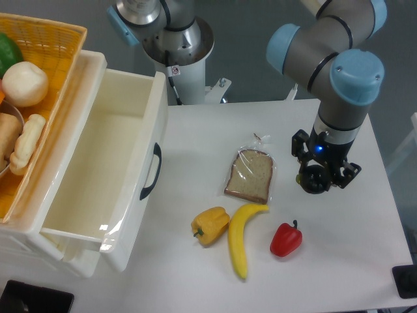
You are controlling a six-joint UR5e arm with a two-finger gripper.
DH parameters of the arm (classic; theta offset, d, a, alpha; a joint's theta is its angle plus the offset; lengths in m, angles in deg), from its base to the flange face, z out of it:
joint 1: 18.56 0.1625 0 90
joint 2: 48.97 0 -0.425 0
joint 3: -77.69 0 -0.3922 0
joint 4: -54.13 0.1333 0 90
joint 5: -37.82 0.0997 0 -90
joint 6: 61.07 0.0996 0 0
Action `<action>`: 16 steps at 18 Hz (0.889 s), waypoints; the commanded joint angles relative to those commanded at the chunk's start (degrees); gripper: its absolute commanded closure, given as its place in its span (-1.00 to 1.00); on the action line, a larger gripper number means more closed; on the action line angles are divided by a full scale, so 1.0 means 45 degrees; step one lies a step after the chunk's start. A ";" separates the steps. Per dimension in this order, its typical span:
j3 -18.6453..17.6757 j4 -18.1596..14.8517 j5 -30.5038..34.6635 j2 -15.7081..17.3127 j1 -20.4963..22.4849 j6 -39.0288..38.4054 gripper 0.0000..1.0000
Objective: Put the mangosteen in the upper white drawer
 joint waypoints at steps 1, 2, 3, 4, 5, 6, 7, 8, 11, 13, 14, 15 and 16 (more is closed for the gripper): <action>0.0000 -0.0019 0.0000 0.0000 0.0000 0.0000 0.96; 0.0000 -0.0097 0.0019 0.0019 0.0000 0.0000 0.96; 0.0000 -0.0252 0.0020 0.0058 -0.0019 0.0000 0.96; 0.0019 -0.0331 0.0020 0.0175 -0.0039 -0.0019 0.96; 0.0019 -0.0429 0.0039 0.0234 -0.0078 -0.0058 0.96; 0.0019 -0.0584 -0.0019 0.0312 -0.0078 -0.0078 0.96; 0.0000 -0.0760 -0.0078 0.0467 -0.0097 -0.0097 0.96; 0.0000 -0.0897 -0.0155 0.0662 -0.0156 -0.0098 0.96; -0.0214 -0.1445 -0.1441 0.1442 -0.0351 -0.0020 0.96; -0.0410 -0.1465 -0.2261 0.2087 -0.0740 -0.0175 0.96; -0.0623 -0.1542 -0.2730 0.2457 -0.0839 -0.0214 0.96; -0.0838 -0.1640 -0.3218 0.2925 -0.0898 -0.0350 0.96; -0.1149 -0.1679 -0.3706 0.3355 -0.0976 -0.0410 0.96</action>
